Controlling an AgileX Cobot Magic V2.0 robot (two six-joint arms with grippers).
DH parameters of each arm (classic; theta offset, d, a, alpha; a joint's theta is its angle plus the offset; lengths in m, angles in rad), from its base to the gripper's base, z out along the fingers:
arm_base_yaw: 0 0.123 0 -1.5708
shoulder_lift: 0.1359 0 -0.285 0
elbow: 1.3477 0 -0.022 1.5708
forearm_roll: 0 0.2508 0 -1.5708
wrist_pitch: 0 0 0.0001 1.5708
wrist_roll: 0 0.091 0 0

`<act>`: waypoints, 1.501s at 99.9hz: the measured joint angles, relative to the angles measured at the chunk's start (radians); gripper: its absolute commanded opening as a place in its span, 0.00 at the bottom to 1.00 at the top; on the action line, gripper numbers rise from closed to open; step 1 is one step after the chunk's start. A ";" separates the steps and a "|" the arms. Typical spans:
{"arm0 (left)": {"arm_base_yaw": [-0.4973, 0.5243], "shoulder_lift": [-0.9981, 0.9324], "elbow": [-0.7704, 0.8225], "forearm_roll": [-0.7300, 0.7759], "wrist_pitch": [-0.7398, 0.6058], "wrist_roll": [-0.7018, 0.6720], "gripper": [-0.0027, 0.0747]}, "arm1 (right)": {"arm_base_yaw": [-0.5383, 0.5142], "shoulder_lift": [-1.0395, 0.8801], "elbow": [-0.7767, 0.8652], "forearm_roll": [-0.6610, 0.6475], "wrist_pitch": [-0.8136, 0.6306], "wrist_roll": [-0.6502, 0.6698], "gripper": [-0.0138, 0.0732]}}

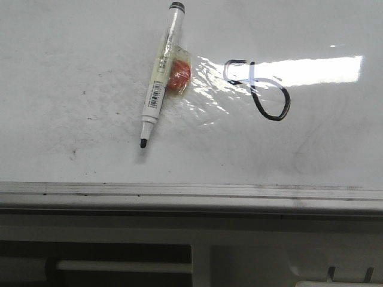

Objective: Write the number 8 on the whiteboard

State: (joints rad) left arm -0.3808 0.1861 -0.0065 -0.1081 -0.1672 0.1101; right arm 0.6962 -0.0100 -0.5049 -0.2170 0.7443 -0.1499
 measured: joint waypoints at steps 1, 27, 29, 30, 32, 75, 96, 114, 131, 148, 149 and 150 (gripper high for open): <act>0.013 -0.007 0.000 0.002 0.000 -0.004 0.01 | 0.000 0.000 0.000 0.000 0.000 0.000 0.09; 0.178 -0.177 0.000 0.041 0.322 -0.050 0.01 | 0.000 0.000 0.001 0.001 -0.002 0.000 0.09; 0.183 -0.184 0.000 0.040 0.352 -0.050 0.01 | 0.000 0.000 0.001 0.001 -0.002 0.000 0.09; 0.183 -0.185 0.000 0.040 0.371 -0.050 0.01 | 0.000 0.000 0.001 0.001 -0.002 0.000 0.09; 0.185 -0.191 0.000 0.040 0.389 -0.050 0.01 | 0.000 0.000 0.001 0.001 -0.002 0.000 0.09; 0.187 -0.191 0.000 0.043 0.494 -0.051 0.01 | 0.000 0.000 0.001 0.002 -0.002 0.000 0.09; 0.187 -0.191 0.000 0.043 0.494 -0.051 0.01 | 0.000 0.000 0.001 0.002 -0.002 0.000 0.09; 0.187 -0.191 0.000 0.043 0.495 -0.051 0.01 | 0.000 0.000 0.001 0.002 -0.002 0.000 0.09; 0.187 -0.191 0.000 0.043 0.495 -0.051 0.01 | -0.008 0.000 0.012 -0.005 -0.019 0.000 0.09; 0.187 -0.191 0.000 0.043 0.495 -0.051 0.01 | -0.145 0.000 0.135 -0.016 -0.228 0.027 0.09; 0.187 -0.191 0.000 0.043 0.495 -0.051 0.01 | -0.154 0.000 0.150 -0.016 -0.239 0.028 0.09; 0.187 -0.191 0.000 0.043 0.495 -0.051 0.01 | -0.173 0.000 0.157 -0.014 -0.260 0.028 0.09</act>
State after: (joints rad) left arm -0.1936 -0.0046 -0.0065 -0.0654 0.3277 0.0588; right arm 0.5234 -0.0100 -0.3478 -0.2308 0.4843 -0.1218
